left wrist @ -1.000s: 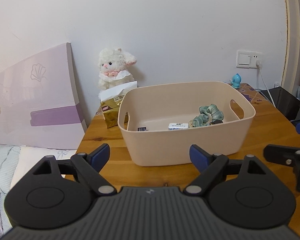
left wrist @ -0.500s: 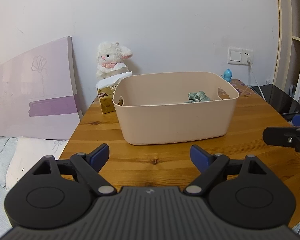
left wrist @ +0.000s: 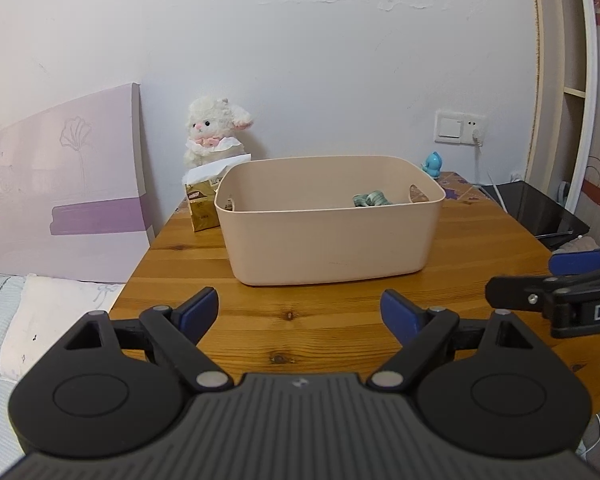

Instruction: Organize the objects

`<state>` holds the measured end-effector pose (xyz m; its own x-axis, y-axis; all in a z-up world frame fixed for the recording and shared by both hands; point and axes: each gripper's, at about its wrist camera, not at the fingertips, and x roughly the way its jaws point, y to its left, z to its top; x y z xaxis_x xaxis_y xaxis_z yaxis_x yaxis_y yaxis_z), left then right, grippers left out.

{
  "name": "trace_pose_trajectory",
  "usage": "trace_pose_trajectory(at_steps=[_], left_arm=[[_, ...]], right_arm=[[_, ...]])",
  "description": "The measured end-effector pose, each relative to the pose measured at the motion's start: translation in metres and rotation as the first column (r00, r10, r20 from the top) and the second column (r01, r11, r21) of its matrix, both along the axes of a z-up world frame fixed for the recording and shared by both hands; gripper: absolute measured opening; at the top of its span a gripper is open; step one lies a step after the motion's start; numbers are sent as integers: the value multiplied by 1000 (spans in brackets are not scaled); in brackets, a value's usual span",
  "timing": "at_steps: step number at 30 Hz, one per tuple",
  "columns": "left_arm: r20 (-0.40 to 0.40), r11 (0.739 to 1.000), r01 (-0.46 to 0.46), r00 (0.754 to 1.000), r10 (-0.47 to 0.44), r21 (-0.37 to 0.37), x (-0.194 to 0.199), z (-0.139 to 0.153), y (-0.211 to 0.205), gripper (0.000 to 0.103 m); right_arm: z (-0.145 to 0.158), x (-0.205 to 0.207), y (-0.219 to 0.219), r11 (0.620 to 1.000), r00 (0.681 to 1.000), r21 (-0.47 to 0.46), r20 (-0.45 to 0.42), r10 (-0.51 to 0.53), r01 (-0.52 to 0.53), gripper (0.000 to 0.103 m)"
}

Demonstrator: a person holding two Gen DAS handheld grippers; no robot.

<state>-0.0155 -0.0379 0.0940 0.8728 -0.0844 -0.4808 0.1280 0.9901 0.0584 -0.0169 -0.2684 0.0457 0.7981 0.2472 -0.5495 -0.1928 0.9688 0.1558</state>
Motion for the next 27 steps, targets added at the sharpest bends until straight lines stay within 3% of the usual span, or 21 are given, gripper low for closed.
trace_pose_trajectory(at_steps=[9,27], left_arm=[[35,999,-21,999,20,24,-10,5,0,89],[27,999,-31,999,30,20,-17,3,7,91]], right_arm=[[2,-7,2,1000,1000,-27,7,3,-3,103],[2,-11,9,999,1000,-51,-2,11,-11,103]])
